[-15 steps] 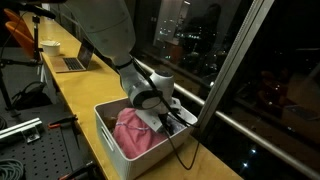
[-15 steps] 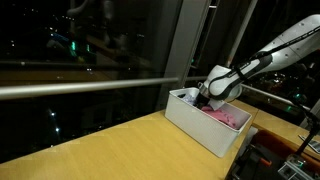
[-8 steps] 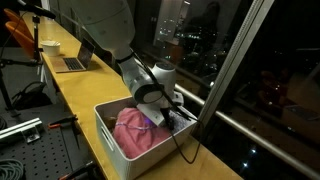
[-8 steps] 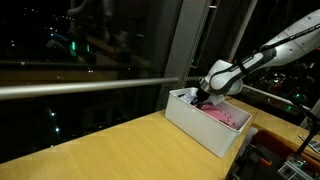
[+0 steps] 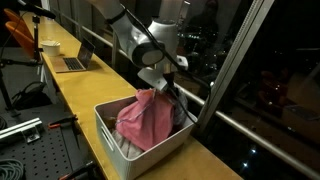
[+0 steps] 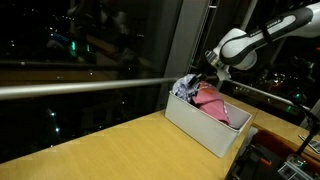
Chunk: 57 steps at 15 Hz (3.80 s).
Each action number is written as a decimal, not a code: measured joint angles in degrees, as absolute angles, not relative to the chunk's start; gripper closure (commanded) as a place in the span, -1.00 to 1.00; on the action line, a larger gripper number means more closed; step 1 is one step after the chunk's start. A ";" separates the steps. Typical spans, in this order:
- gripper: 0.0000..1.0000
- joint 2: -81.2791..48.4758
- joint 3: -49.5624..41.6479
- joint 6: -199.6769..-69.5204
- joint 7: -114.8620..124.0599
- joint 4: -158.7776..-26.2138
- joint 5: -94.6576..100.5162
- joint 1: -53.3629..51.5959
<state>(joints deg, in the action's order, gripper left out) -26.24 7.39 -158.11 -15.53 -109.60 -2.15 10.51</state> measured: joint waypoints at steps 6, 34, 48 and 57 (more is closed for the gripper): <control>0.99 -12.86 7.66 -154.11 -15.11 -109.93 -2.60 5.55; 0.43 -19.87 21.17 -156.13 -27.56 -118.92 -17.55 -6.56; -1.00 -16.29 16.67 -157.26 -32.76 -120.68 -17.52 7.26; -1.00 -20.59 5.08 -161.46 -36.01 -128.42 -14.57 13.71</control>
